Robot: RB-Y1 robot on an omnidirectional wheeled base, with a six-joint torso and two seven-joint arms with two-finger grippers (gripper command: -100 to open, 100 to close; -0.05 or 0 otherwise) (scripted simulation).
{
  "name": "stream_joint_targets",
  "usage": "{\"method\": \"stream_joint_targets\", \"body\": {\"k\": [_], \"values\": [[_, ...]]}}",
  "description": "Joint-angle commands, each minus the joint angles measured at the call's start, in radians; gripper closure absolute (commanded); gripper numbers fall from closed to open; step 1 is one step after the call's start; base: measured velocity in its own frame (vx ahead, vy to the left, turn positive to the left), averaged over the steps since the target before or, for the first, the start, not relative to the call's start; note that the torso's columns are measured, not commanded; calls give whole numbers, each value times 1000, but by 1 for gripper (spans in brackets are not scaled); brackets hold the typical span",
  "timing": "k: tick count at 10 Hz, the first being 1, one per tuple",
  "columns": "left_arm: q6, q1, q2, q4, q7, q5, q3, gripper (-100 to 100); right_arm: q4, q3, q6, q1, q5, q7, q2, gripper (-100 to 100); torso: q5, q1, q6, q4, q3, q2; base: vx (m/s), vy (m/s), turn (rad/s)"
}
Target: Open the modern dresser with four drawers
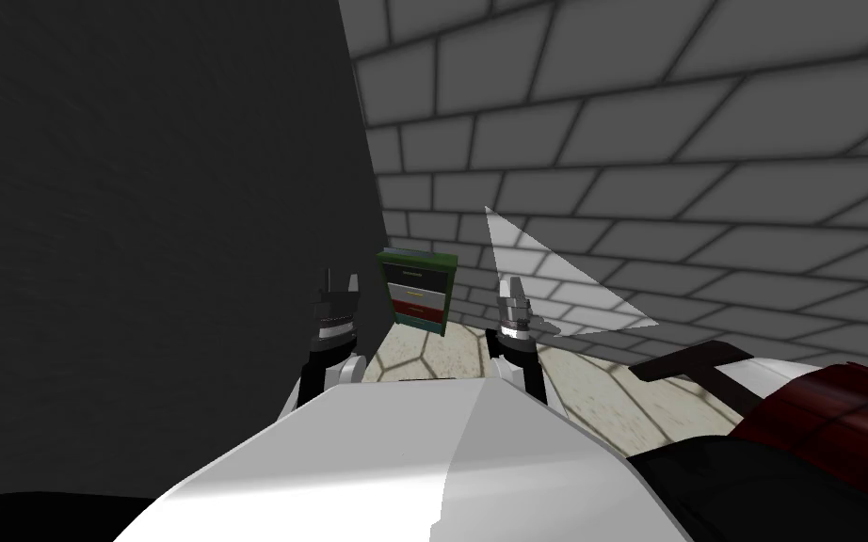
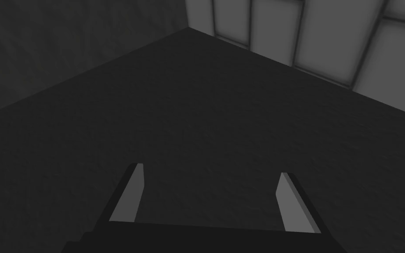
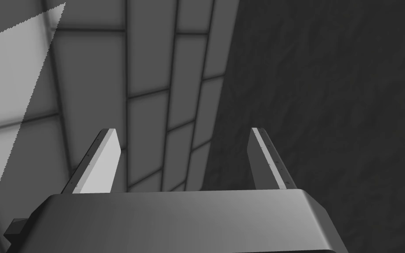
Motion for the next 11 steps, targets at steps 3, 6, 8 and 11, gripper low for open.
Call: {"method": "stream_joint_targets", "body": {"k": [3, 6, 8, 11], "values": [[0, 0, 0, 0, 0, 0, 0, 0, 0, 0, 0, 0, 0, 0, 0, 0, 0, 0, 0, 176, -351, 175, 0, 0, 0], [0, 0, 0, 0, 0, 0, 0, 0, 0, 0, 0, 0, 0, 0, 0, 0, 0, 0, 0, 396, -792, 396, 0, 0, 0], [0, 0, 0, 0, 0, 0, 0, 0, 0, 0, 0, 0, 0, 0, 0, 0, 0, 0, 0, 544, -1087, 544, 0, 0, 0], [20, -9, 69, 7, 0, -2, -2, -100, 0, 0, 0, 0, 0, 0, 0, 0, 0, 0, 0, 724, -1451, 725, 14, -1, -13]]}}
